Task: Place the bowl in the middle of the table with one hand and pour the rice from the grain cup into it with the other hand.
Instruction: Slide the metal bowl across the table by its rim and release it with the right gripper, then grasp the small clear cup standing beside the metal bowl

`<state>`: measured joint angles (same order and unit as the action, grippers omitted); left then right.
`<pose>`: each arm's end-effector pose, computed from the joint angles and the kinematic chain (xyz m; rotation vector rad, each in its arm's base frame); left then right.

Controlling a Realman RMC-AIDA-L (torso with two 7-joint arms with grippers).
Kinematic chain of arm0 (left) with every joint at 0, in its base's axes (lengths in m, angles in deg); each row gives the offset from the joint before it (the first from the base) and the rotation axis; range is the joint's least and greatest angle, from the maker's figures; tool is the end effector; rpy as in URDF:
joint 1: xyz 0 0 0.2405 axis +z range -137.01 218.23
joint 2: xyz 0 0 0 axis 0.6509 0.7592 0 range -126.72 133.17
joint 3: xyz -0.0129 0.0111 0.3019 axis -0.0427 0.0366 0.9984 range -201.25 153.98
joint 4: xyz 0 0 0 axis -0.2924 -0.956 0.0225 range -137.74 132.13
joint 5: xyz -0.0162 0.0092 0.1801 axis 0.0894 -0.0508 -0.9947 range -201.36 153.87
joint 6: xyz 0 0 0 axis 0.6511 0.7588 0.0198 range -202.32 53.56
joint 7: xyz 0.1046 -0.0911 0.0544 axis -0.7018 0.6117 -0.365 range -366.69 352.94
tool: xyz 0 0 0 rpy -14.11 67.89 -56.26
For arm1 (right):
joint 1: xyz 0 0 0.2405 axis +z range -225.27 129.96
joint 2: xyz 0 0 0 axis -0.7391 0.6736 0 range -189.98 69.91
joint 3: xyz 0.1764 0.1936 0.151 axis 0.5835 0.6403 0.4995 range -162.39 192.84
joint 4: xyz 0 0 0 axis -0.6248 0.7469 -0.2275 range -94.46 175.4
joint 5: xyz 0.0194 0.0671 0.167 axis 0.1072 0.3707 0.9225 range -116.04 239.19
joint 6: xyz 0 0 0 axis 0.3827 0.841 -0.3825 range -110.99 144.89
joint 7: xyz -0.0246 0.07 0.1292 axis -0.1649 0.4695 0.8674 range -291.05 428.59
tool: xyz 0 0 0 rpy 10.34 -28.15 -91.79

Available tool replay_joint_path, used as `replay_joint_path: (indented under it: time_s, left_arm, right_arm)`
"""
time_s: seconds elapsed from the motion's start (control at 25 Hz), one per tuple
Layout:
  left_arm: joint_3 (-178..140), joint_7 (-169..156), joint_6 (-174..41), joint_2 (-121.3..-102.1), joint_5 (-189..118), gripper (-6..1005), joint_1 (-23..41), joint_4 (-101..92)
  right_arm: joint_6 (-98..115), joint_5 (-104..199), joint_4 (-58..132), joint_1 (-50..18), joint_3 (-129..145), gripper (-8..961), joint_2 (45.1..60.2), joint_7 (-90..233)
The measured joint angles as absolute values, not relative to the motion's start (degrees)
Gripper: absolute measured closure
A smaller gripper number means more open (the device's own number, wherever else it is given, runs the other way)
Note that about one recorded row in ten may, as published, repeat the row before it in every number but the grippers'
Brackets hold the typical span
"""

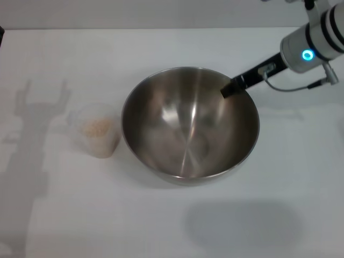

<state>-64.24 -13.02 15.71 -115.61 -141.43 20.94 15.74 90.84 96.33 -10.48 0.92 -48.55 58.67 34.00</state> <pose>-0.3085 0.3018 0.0159 -1.3174 -0.2034 -0.8731 0.2069 0.4228 -0.0418 -2.4917 1.1628 -0.1748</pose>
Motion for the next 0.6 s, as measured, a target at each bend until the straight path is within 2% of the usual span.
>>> replay_joint_path:
  time_s: [0.36, 0.6]
  left_arm:
    - [-64.24, -13.03, 15.78, -115.69, -141.53, 159, 21.24, 16.21]
    - [-63.67, -13.02, 16.55, -115.69, -141.53, 159, 21.46, 16.37]
  right_arm:
    - [84.88, 97.52, -29.83, -4.35, -52.39, 639, 58.99, 33.18]
    - [62.82, 101.93, -40.49, -13.56, -63.45, 526, 59.22, 30.86]
